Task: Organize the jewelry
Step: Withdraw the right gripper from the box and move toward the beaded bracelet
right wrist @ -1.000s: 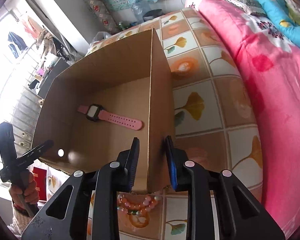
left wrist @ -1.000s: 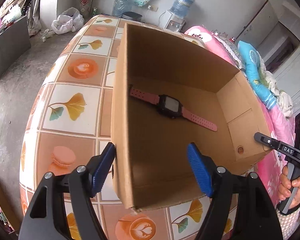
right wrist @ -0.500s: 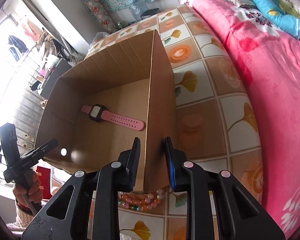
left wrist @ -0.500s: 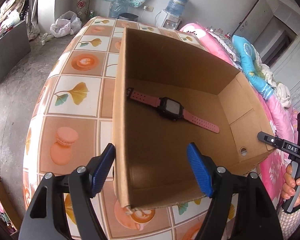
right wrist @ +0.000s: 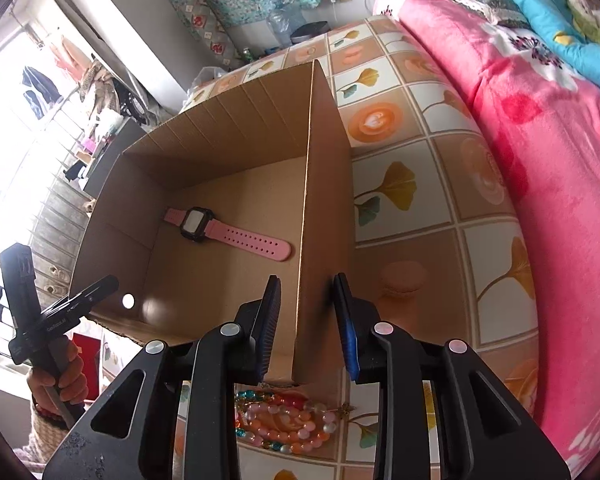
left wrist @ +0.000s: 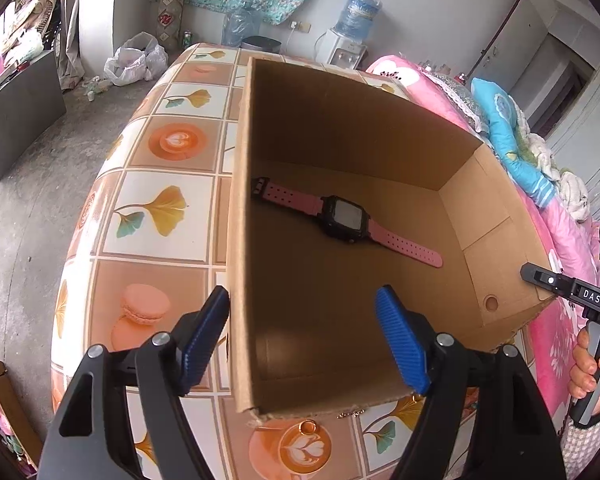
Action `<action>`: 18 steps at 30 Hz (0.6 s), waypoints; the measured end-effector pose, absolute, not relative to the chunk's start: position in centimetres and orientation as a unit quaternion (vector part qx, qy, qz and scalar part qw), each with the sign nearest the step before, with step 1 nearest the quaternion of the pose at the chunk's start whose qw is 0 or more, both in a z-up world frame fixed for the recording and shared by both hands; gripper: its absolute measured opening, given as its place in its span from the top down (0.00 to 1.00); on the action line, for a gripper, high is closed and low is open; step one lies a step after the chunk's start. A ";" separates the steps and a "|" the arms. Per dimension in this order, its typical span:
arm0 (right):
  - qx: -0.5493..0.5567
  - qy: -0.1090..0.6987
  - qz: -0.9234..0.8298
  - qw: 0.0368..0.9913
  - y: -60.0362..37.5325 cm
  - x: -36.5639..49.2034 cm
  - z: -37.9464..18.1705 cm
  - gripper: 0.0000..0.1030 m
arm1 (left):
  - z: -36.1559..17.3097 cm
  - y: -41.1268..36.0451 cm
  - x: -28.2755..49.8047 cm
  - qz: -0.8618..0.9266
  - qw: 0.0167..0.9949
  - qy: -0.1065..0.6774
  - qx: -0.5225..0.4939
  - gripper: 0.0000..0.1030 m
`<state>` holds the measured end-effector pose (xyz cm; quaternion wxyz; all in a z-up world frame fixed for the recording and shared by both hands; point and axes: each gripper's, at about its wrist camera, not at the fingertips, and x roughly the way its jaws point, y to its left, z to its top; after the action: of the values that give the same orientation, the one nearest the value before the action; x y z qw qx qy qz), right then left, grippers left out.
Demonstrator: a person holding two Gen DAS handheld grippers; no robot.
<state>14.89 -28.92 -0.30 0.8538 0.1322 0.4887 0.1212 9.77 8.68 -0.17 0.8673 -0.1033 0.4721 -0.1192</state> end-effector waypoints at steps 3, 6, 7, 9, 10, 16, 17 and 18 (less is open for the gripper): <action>0.121 0.426 0.103 0.891 -30.3 12.1 2.2 0.65 | 1.4 9.8 7.8 -0.111 0.894 0.421 -0.107 0.28; 0.094 0.373 0.086 0.919 -31.2 8.6 4.0 0.50 | 3.5 11.0 4.4 -0.110 0.925 0.353 -0.088 0.20; 0.081 0.364 0.081 0.924 -31.3 7.6 4.2 0.48 | 4.0 11.2 3.2 -0.110 0.932 0.338 -0.078 0.18; 0.068 0.363 0.080 0.926 -31.1 6.1 4.0 0.48 | 4.2 11.1 1.5 -0.123 0.934 0.331 -0.062 0.17; 0.070 0.369 0.085 0.923 -31.0 5.5 3.6 0.48 | 4.1 10.8 0.7 -0.138 0.930 0.335 -0.057 0.17; 0.087 0.426 0.135 0.891 -27.8 3.8 -1.4 0.49 | 0.5 5.3 -2.3 -0.222 0.888 0.403 -0.027 0.14; 0.080 0.437 0.140 0.885 -27.0 3.7 -2.4 0.52 | -0.6 4.0 -2.5 -0.223 0.881 0.418 -0.011 0.14; 0.072 0.446 0.143 0.881 -26.2 3.6 -3.2 0.54 | -1.6 2.8 -2.7 -0.224 0.874 0.430 0.006 0.14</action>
<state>3.63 -26.22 -3.21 0.8807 0.0718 0.4458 0.1430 -2.73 2.82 -1.64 0.8744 0.0064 0.4305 -0.2236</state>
